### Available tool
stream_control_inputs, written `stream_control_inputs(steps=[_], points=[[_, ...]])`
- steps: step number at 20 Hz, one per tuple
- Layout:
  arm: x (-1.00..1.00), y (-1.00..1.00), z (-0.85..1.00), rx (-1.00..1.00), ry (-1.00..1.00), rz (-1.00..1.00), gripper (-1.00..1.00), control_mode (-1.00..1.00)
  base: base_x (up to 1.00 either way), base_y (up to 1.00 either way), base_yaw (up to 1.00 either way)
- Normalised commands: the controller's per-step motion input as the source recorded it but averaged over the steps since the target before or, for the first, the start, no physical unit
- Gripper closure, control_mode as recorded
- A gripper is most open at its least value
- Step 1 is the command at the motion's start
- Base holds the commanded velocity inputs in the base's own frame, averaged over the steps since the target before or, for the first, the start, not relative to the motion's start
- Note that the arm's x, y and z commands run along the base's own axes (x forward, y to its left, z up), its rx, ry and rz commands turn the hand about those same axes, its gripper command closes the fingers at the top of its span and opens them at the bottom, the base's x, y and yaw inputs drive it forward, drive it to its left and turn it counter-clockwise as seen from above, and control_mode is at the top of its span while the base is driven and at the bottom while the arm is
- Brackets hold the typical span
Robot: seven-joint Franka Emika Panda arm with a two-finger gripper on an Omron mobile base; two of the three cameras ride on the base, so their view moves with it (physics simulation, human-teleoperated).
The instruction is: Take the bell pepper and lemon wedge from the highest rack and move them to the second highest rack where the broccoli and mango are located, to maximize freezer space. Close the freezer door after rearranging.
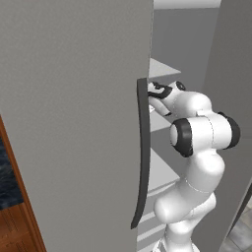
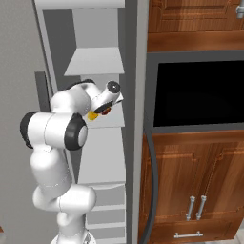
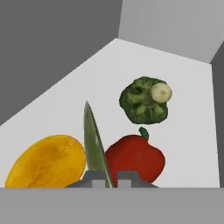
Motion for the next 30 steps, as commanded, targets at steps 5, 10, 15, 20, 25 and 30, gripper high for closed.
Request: stream_control_inputs(steps=[5, 10, 15, 20, 25, 30], points=[[0.27, 0.12, -0.26, 0.00, 0.00, 0.00, 1.00, -1.00, 0.00, 0.00, 0.00], [0.23, 0.24, -0.25, 0.00, 0.00, 0.00, -1.00, -1.00, 0.00, 0.00, 0.00], [0.07, 0.12, -0.14, 0.00, -0.02, 0.00, -1.00, -1.00, 0.00, 0.00, 0.00], [-0.03, -0.01, 0.02, 0.00, -0.02, 0.00, -1.00, -1.00, 0.00, 0.00, 0.00], [-0.22, -0.11, 0.09, 0.06, -0.01, -0.03, -1.00, -1.00, 0.00, 0.00, 0.00], [-0.59, -0.16, 0.24, 0.16, -0.11, -0.09, -1.00, -1.00, 0.00, 0.00, 0.00]])
